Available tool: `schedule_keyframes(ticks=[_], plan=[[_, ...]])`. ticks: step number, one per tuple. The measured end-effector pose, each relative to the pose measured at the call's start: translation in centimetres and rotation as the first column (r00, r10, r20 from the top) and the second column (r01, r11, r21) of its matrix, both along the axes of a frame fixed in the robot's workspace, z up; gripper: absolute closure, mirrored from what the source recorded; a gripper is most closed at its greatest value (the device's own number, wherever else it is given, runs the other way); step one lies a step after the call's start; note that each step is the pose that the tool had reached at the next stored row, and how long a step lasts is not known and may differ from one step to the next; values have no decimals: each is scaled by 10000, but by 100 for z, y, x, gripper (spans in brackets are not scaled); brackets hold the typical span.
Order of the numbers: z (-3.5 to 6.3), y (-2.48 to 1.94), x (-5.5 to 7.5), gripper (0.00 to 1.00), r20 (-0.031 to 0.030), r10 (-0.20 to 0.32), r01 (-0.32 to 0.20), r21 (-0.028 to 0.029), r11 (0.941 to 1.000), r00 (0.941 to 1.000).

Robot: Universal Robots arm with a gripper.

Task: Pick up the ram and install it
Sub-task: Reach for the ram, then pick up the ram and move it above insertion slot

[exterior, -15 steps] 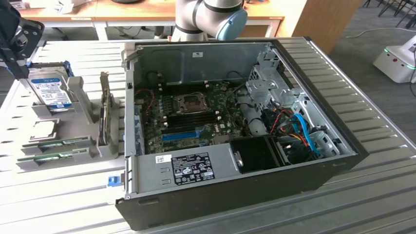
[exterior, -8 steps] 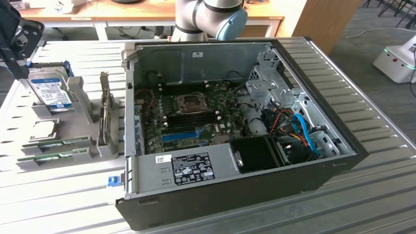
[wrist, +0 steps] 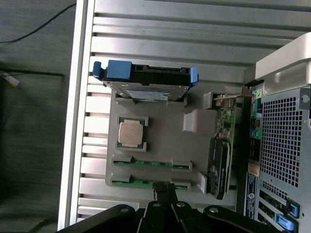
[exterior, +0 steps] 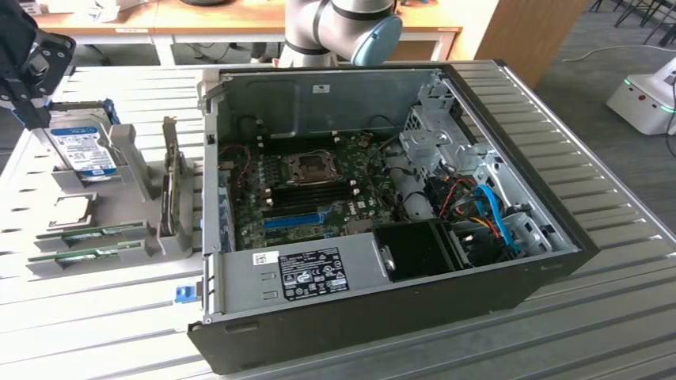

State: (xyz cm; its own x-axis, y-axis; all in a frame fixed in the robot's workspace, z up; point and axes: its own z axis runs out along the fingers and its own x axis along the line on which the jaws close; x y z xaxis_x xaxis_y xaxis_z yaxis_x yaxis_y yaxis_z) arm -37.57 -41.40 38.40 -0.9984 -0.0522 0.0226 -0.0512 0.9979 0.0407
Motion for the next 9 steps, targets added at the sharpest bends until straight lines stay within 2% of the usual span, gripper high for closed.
schedule_keyframes(ticks=[9], plan=[[0,0,2,89,0,0,0,0,10000,10000]])
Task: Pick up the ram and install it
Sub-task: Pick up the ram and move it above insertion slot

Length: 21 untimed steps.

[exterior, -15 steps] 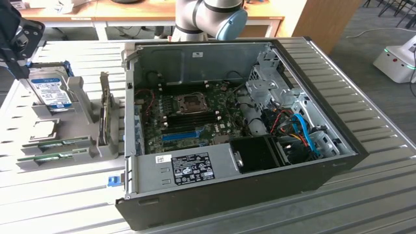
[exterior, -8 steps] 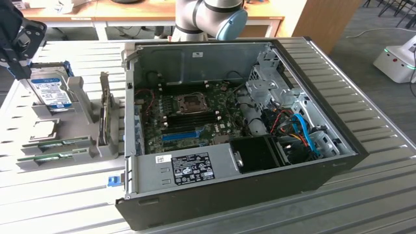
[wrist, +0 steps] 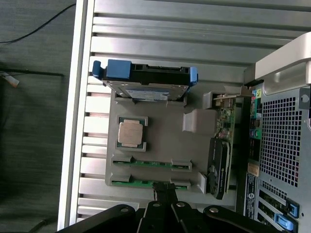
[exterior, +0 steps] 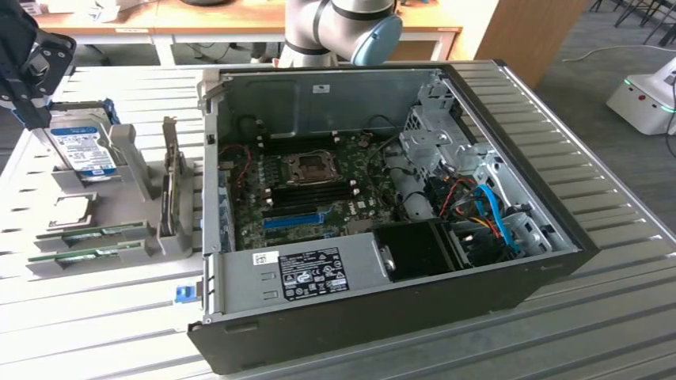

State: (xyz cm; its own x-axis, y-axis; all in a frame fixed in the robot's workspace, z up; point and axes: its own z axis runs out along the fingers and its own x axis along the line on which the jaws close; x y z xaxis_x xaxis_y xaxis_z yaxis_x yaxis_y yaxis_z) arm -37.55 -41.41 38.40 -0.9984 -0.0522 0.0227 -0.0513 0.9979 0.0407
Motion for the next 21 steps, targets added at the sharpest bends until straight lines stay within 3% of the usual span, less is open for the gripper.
schedule_keyframes(ticks=[6,11,21], plan=[[0,0,0,89,0,42,-42,0,10000,10000],[0,0,0,89,1,691,-691,0,9976,9976],[0,0,0,89,1,2073,-2073,1,9783,9783]])
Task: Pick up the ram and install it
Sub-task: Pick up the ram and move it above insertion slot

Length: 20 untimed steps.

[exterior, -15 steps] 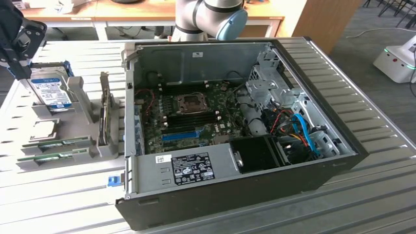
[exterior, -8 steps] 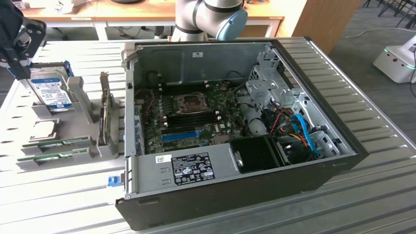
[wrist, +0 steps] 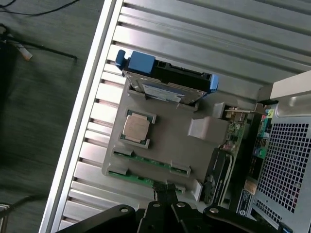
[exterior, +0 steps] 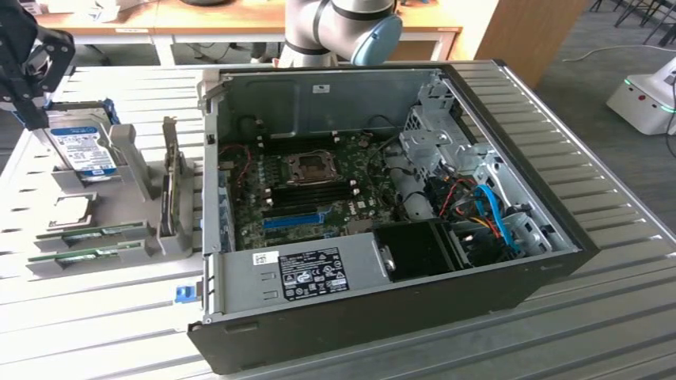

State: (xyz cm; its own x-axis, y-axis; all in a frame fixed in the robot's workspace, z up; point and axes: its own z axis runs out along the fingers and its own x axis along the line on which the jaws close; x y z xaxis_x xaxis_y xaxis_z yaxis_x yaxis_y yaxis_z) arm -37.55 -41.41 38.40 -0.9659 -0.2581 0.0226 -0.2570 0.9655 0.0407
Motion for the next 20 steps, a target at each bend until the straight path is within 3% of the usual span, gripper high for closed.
schedule_keyframes(ticks=[5,10,16,20], plan=[[0,0,0,89,0,571,-571,0,9984,9984],[0,0,0,89,0,1228,-1228,0,9924,9924],[0,0,0,89,0,2088,-2088,-1,9780,9780],[0,0,0,89,0,2737,-2737,0,9618,9618]])
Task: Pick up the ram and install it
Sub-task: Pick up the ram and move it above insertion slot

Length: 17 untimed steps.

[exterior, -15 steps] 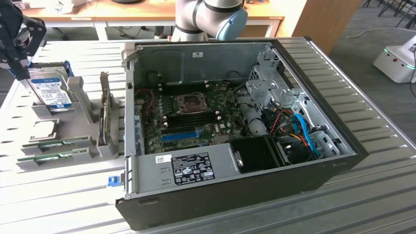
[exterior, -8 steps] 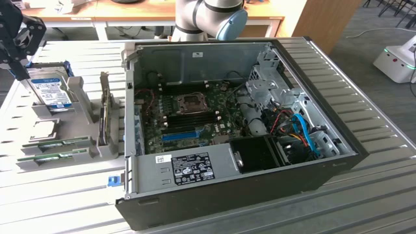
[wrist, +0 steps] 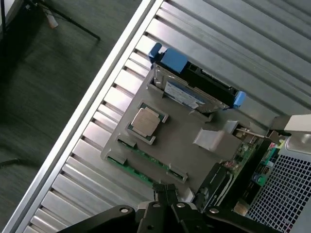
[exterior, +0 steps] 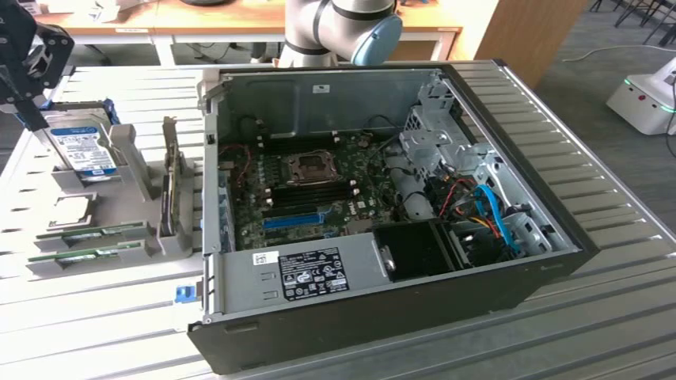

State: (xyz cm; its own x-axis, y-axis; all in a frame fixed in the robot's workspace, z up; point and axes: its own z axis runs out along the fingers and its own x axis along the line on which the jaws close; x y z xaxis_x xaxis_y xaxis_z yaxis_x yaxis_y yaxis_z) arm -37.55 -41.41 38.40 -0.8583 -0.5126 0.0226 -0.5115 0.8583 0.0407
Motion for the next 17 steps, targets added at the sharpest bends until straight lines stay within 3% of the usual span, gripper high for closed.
schedule_keyframes(ticks=[5,9,13,17], plan=[[0,0,0,89,0,863,-863,0,9963,9963],[0,0,0,89,-1,1568,-1568,1,9876,9876],[0,0,0,89,1,2283,-2283,0,9736,9736],[0,0,0,89,0,2993,-2993,1,9542,9542]])
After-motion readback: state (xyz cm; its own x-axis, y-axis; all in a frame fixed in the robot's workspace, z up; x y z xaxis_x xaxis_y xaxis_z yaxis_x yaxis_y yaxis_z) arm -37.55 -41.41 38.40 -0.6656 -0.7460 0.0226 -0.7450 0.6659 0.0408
